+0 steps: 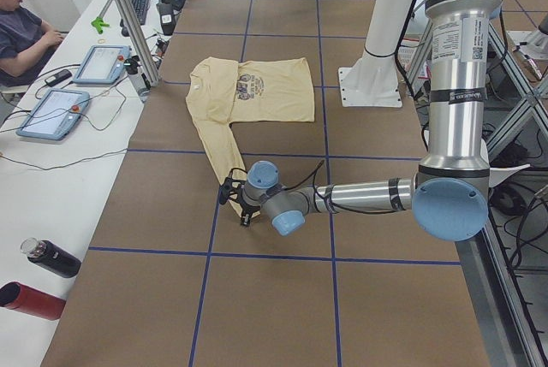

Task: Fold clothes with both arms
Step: 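Lower the left gripper onto the cuff of the other sleeve and grasp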

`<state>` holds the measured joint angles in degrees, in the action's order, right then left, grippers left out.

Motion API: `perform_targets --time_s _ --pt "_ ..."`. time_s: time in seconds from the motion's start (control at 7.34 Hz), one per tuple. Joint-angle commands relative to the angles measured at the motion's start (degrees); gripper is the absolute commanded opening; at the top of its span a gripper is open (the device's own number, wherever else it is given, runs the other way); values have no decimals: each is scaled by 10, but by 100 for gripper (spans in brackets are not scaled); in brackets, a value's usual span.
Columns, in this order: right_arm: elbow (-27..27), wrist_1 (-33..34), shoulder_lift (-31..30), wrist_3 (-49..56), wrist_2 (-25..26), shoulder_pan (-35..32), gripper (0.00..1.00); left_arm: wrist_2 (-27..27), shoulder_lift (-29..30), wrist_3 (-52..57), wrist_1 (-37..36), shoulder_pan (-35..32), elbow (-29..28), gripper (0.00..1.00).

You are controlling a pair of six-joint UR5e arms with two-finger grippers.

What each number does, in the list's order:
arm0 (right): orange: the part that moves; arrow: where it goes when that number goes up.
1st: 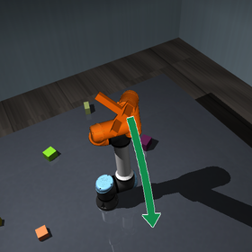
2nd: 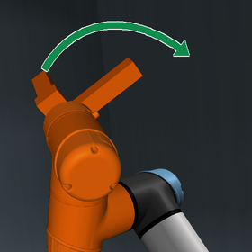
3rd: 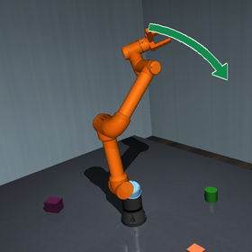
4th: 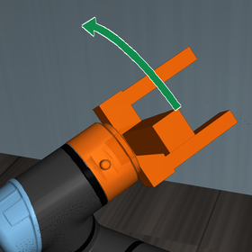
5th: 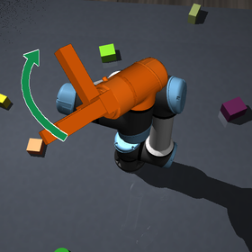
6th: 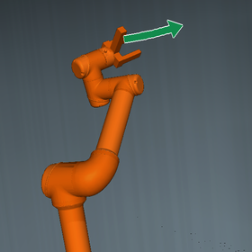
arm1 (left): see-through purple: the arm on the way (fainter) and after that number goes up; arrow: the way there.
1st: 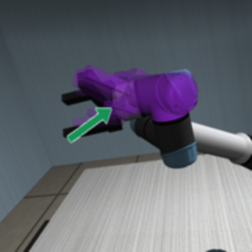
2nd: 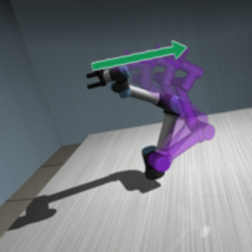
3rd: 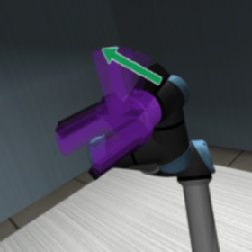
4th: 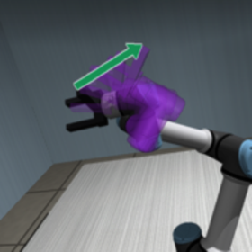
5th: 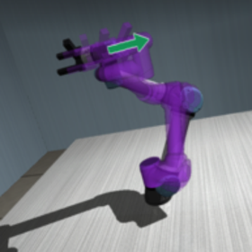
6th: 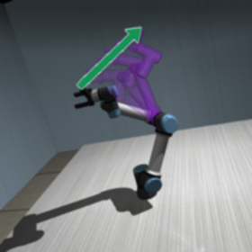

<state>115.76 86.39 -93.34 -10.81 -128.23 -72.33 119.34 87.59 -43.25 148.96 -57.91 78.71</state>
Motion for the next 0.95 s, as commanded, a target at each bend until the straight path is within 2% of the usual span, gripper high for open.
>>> perform_targets --time_s 0.0,0.27,0.41,0.54,0.68,0.82 --pt "0 0 0 0 0 0 100 1 -1 4 0 3 0 51" --pt "0 0 1 -1 0 0 100 0 -4 8 1 3 0 51" --pt "0 0 1 -2 0 0 100 0 -6 8 2 3 0 46" --pt "0 0 1 -2 1 0 100 0 -8 8 9 3 0 14" --pt "0 0 2 -3 1 0 100 0 -11 8 18 3 0 0" --pt "0 0 2 -3 1 0 100 1 -11 8 18 3 6 0"
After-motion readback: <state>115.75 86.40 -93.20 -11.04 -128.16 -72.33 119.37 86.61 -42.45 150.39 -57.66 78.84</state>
